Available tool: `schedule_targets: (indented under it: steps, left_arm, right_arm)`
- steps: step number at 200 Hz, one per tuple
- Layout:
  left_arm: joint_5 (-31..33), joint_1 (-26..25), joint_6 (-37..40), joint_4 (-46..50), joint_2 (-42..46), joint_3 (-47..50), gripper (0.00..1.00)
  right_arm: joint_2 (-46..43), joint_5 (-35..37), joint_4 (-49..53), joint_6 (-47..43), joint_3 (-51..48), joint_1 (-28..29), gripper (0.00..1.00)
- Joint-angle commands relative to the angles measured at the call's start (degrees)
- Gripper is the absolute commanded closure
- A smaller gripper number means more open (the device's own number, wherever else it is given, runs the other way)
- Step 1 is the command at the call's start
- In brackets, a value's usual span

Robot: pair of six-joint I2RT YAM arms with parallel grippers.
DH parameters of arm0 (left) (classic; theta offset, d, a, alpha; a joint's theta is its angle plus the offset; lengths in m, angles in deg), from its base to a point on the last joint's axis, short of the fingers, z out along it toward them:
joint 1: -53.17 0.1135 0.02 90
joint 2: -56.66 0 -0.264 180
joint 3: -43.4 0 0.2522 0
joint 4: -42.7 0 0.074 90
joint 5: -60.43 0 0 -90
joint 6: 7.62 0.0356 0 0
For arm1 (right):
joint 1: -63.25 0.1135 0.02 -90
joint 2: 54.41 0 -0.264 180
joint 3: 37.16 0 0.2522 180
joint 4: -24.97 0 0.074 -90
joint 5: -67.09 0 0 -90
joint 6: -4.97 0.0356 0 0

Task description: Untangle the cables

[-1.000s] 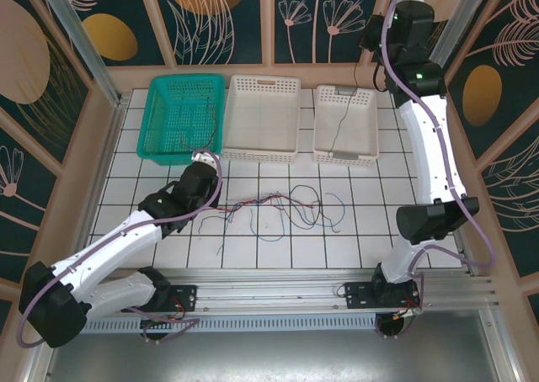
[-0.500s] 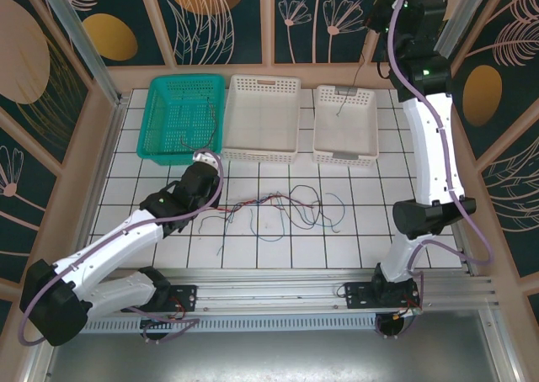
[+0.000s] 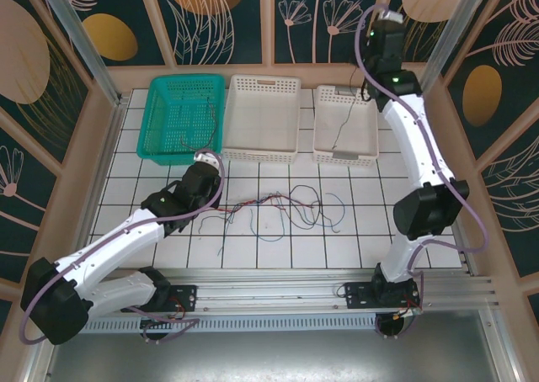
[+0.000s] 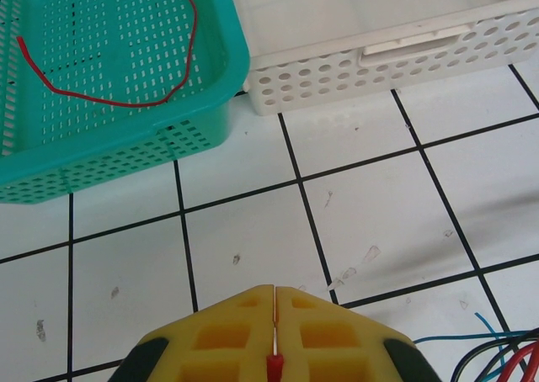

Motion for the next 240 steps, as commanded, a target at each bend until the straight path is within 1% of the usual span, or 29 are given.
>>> schedule_targets:
  steps: [1,39,64,99,118,163,240]
  left_arm:
    - [-0.7,0.3,0.8,-1.5,-0.1,0.5,1.00]
    - [-0.6,0.3,0.7,-1.4,0.1,0.6,1.00]
    - [-0.6,0.3,0.7,-1.4,0.4,0.7,1.00]
    - [-0.8,0.3,0.6,-1.3,0.4,0.7,1.00]
    - [-0.6,0.3,0.6,-1.3,0.7,0.7,1.00]
    - [-0.6,0.3,0.6,-1.3,0.9,0.7,1.00]
    - [-0.9,0.3,0.7,-1.4,1.2,0.8,1.00]
  right_arm:
    - [-4.8,0.0,-6.2,2.9,-5.7,0.5,1.00]
    - [-5.8,-0.4,-8.5,5.8,-15.6,0.9,1.00]
    - [-3.7,-0.6,-8.2,7.6,-18.6,0.7,1.00]
    - [0.0,-1.9,-6.9,8.8,-17.5,0.5,1.00]
    - [2.8,-2.5,-4.9,9.6,-15.3,0.1,1.00]
    - [12.9,-9.4,4.4,12.1,-5.9,-1.7,1.00]
    - [17.3,-12.9,5.2,13.1,-6.1,-3.1,1.00]
